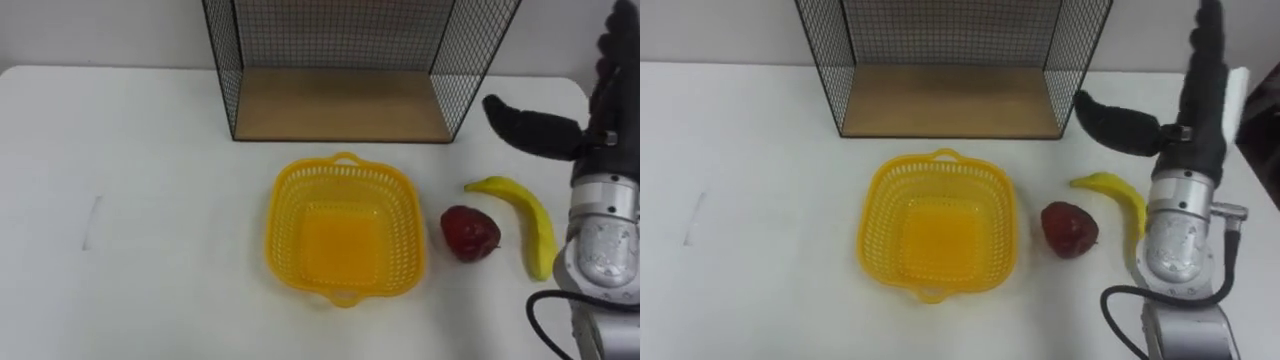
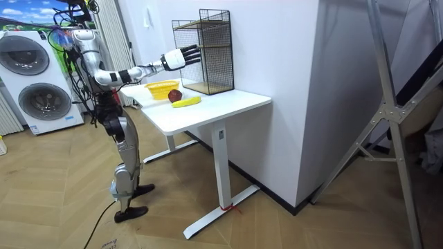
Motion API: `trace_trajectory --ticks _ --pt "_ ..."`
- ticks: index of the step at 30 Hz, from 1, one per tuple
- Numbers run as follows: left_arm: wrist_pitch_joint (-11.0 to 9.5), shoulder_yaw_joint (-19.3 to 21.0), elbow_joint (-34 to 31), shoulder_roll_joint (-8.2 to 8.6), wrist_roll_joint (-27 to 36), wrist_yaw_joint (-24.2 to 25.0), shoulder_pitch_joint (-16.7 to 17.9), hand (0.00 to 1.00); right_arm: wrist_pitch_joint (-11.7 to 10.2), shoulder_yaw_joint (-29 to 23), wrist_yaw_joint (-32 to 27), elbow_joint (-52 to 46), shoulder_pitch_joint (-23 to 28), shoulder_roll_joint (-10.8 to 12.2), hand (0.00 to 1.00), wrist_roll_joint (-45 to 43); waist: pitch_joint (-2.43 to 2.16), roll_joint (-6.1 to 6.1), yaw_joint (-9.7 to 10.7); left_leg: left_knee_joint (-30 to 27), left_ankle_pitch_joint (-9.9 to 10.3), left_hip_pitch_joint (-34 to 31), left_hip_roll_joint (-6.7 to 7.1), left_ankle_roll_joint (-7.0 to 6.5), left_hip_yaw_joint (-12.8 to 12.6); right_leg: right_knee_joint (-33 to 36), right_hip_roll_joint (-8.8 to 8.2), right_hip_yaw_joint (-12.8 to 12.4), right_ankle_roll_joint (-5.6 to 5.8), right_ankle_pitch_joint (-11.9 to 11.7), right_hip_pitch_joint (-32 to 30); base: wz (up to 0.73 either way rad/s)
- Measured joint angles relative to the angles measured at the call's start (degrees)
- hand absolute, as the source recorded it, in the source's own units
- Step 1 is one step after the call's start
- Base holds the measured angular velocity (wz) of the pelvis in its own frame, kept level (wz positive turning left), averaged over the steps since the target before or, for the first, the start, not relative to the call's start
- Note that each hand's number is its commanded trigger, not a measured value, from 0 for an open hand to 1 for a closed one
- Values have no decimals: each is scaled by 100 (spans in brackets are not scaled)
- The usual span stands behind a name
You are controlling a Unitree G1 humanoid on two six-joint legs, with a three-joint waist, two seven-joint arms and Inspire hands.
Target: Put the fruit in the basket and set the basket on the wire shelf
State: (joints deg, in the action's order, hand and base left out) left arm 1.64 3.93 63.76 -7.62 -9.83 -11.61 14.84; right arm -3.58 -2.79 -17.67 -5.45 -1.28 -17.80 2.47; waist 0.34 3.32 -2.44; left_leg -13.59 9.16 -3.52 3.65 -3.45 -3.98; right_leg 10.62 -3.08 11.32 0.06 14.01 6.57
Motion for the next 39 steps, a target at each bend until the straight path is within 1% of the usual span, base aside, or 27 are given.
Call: trace_trajectory --ticks 1,3,6,9,12,16,18,22,26,32,39 --pt "57 -18 -1 -15 0 0 7 0 1 20 107 6 0 0 0 8 -15 -27 -1 2 -3 -3 3 -4 6 0 -2 14 0 0 0 5" --pt "103 -24 -10 -27 -1 0 19 0 1 48 250 8 0 -3 0 37 -25 -43 -1 1 -5 6 1 -4 14 -2 0 36 0 0 14 4" --pt "108 -83 -23 -25 -12 4 22 0 5 56 442 24 -1 -11 0 115 -25 -42 3 -5 -7 17 -2 -1 13 -3 8 55 0 0 37 4" --pt "109 -89 -36 -25 -187 9 31 0 5 79 587 55 0 -16 0 171 -24 -38 34 -19 -7 26 2 -1 24 -3 6 99 0 -1 103 4" --pt "120 -90 -90 -33 -224 7 56 0 6 164 703 275 6 -16 0 180 -11 -20 55 -20 -7 111 6 -2 29 -11 -2 137 1 -1 172 1" --pt "126 -152 -198 -33 -235 7 54 0 69 177 925 590 14 -15 0 168 -8 0 43 -14 -8 108 6 -4 82 0 -3 148 0 -1 176 0" --pt "127 -187 -199 -32 -291 7 54 0 69 178 963 688 14 -15 0 161 -9 7 49 -20 -10 107 8 -9 82 -1 -4 155 0 -1 176 0" --pt "84 -186 -186 -32 -380 7 96 0 68 158 1036 789 184 1 0 190 -10 21 59 -38 -12 120 12 -11 89 -2 -4 158 -2 -3 219 0" --pt "70 -186 -192 -26 -381 29 125 0 67 108 1038 940 235 41 0 416 -12 16 83 -80 -12 88 8 -14 87 -1 -6 178 -2 -4 187 0" --pt "66 -183 -256 -12 -383 188 157 0 63 -89 1033 933 235 41 0 571 -32 -7 85 -118 -18 5 2 -24 89 0 -3 199 -10 -20 126 0" --pt "56 -171 -239 -4 -387 221 160 0 60 -111 1031 930 236 40 0 580 -44 -13 83 -118 -21 16 3 -29 77 6 -2 171 -9 -28 129 0"
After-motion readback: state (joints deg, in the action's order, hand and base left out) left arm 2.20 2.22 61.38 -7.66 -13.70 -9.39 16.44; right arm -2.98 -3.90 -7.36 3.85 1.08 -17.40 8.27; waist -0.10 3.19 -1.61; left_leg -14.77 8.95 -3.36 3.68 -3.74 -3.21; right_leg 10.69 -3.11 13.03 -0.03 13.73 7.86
